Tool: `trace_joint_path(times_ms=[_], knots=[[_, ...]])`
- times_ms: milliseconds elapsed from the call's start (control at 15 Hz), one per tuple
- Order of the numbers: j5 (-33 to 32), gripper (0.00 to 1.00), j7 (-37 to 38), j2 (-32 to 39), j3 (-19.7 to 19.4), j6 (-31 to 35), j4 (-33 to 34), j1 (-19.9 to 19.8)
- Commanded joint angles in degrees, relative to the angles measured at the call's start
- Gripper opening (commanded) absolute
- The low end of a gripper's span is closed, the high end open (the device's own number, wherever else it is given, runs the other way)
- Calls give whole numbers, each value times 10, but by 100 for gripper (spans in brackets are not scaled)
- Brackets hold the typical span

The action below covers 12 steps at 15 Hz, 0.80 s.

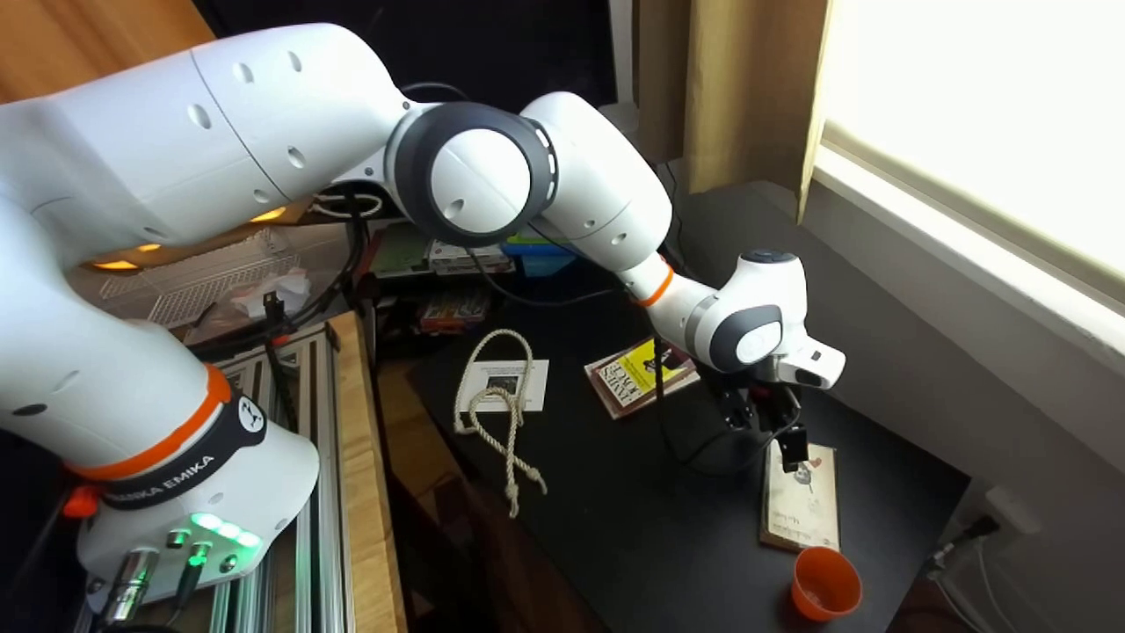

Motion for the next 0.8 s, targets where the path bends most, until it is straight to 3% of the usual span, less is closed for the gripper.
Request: trace_joint_path(times_ms=[0, 133, 733], knots=[[-12, 100, 7, 0, 12, 34, -10, -8], [-11, 100, 10, 0, 12, 50, -18, -7], [-130, 100, 86, 1, 40, 168, -54, -50]])
